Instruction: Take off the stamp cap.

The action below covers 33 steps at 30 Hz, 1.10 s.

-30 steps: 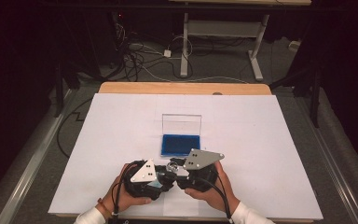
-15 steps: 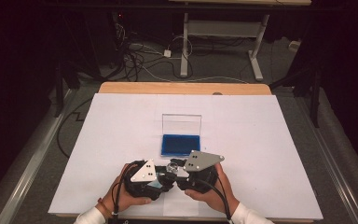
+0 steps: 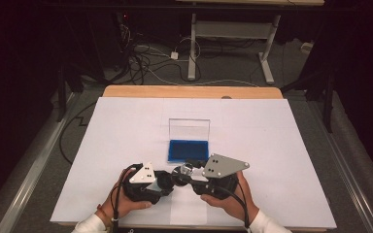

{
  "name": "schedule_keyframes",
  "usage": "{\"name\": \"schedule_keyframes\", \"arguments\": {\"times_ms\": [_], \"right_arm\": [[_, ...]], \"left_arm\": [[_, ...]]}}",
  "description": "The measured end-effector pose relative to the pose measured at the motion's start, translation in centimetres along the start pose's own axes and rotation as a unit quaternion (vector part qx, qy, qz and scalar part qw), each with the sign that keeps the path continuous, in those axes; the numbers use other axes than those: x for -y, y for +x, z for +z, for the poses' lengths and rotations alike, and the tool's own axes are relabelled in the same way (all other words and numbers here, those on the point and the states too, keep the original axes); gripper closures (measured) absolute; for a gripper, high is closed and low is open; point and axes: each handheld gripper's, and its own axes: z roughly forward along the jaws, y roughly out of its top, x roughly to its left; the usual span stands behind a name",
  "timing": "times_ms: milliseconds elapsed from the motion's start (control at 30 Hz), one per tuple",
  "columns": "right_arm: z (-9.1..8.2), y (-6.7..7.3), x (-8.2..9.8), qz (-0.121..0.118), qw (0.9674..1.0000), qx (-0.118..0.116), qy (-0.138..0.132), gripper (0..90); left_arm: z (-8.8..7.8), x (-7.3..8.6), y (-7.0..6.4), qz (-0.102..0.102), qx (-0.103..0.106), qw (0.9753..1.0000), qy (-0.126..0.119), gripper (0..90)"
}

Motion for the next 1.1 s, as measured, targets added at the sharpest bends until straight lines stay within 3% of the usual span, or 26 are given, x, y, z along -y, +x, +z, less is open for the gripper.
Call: {"name": "schedule_keyframes", "arguments": {"times_ms": [133, 533, 1100], "right_arm": [[-0.5, -0.7, 0.2, 0.002, 0.9999, 0.012, 0.003, 57.5], [-2.2, -2.1, 0.8, 0.018, 0.9993, 0.031, 0.014, 57.5], [-3.8, -3.6, 1.8, 0.025, 0.9978, 0.052, 0.032, 57.5]], "left_arm": [[-0.5, 0.1, -0.1, 0.01, -0.012, 0.9999, -0.002, 36.9], [-2.6, 1.0, 0.4, 0.01, -0.038, 0.9992, -0.009, 36.9], [-5.4, 2.6, 1.3, -0.01, -0.077, 0.9967, -0.022, 36.8]]}}
